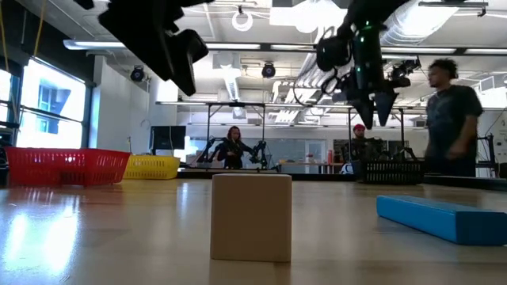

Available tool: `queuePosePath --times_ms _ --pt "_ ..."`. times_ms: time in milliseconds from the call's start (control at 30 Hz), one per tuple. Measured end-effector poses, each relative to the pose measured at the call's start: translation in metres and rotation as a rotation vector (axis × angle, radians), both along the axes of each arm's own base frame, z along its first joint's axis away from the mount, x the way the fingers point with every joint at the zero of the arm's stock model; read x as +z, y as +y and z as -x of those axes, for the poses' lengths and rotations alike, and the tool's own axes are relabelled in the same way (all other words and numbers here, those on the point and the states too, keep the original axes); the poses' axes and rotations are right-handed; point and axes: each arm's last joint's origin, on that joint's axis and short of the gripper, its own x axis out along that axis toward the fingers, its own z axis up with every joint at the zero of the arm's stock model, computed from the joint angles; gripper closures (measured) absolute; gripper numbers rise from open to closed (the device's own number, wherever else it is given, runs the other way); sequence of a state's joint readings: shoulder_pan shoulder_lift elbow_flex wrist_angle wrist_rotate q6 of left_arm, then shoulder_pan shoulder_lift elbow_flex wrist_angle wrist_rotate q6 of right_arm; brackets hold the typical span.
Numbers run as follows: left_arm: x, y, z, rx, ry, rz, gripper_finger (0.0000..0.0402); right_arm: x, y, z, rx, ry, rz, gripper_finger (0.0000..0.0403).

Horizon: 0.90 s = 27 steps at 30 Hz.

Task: Sort & place blocks by color
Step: Put the blue block into the red bin

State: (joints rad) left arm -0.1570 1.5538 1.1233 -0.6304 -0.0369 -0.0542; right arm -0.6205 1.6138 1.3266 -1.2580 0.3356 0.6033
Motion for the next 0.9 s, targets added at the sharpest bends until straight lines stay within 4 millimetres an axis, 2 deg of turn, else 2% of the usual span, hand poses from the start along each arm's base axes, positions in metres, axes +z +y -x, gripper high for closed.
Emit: queuePosePath --times_ms 233,400,633,900 --pt "-0.003 -0.025 0.010 -0.119 0.052 -0.029 0.0183 0.019 0.055 -0.020 0.083 -0.120 0.032 0.0226" --pt "-0.005 -0.044 0.022 -0.188 0.121 -0.045 0.0183 0.020 0.092 -0.035 0.150 -0.157 0.032 0.0226" --pt "-0.005 -0.070 0.032 -0.278 0.125 -0.050 0.0183 0.020 0.139 -0.046 0.201 -0.214 0.027 0.0226" --pt "-0.005 -0.083 0.038 -0.325 0.119 -0.055 0.0183 0.021 0.195 -0.053 0.198 -0.340 -0.024 0.0226"
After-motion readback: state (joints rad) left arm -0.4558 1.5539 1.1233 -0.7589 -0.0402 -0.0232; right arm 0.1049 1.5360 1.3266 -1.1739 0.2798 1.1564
